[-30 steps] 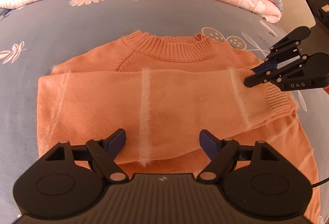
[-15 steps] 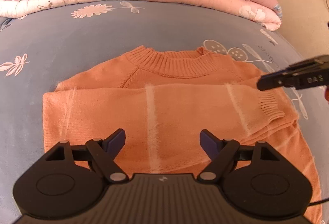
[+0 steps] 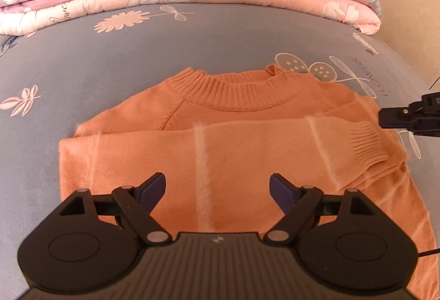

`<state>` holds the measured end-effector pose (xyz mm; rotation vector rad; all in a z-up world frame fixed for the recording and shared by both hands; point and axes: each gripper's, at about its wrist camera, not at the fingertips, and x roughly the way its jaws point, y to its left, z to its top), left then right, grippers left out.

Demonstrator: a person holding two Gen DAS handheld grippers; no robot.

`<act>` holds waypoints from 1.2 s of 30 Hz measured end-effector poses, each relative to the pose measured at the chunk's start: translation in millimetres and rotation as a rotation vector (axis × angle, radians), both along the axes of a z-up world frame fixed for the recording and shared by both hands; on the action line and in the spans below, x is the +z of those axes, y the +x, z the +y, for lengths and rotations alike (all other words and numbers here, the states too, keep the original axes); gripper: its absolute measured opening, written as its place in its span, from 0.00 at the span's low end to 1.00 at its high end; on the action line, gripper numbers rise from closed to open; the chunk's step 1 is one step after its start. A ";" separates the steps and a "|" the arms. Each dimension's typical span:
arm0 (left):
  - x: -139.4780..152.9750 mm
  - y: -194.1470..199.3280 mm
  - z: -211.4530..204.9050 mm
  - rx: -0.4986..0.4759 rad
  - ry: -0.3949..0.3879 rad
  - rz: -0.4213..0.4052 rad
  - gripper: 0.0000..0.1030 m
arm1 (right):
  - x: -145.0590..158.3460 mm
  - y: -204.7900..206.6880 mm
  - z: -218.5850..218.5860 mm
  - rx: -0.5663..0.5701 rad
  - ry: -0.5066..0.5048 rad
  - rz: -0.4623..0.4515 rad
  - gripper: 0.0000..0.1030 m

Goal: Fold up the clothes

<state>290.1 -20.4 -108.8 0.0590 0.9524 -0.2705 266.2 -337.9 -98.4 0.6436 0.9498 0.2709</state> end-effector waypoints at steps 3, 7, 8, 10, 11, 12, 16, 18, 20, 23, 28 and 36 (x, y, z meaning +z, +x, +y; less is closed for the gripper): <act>-8.8 6.1 -11.2 -0.011 0.004 0.015 0.81 | -20.7 7.9 19.7 0.010 -0.057 0.015 0.24; -22.7 5.6 -9.2 0.009 0.000 0.031 0.83 | -31.8 9.5 17.5 0.025 -0.049 0.056 0.26; -20.8 5.2 -8.2 0.009 -0.006 0.038 0.83 | -24.0 8.2 14.7 0.030 -0.052 0.061 0.27; -14.4 4.1 -3.8 0.028 -0.016 0.051 0.83 | 1.6 -8.3 4.7 -0.010 -0.107 -0.021 0.43; -10.1 1.3 -0.2 0.048 -0.023 0.042 0.83 | 11.9 -16.9 -2.8 -0.042 -0.130 -0.046 0.50; -5.8 -1.5 3.5 0.069 -0.031 0.033 0.83 | 19.3 -25.3 -11.7 -0.084 -0.149 -0.053 0.57; 0.8 -17.0 4.6 0.061 -0.007 0.016 0.83 | 20.3 -51.2 -38.4 -0.167 -0.146 0.017 0.57; -3.7 -21.7 0.5 0.034 0.026 0.015 0.84 | 12.2 -58.7 -38.1 -0.155 -0.151 0.070 0.57; -10.6 -22.7 1.1 0.039 0.034 0.022 0.84 | 5.7 -63.1 -27.9 -0.120 -0.168 0.109 0.57; -23.1 -19.5 8.8 0.079 0.009 0.055 0.87 | 0.2 -64.9 -6.8 -0.076 -0.172 0.136 0.57; -11.8 -17.7 20.3 0.146 -0.003 0.021 0.87 | -6.2 -73.0 20.1 -0.054 -0.128 0.185 0.57; -6.8 -30.3 61.3 0.304 -0.061 0.021 0.87 | -11.6 -96.9 48.2 -0.025 -0.119 0.264 0.57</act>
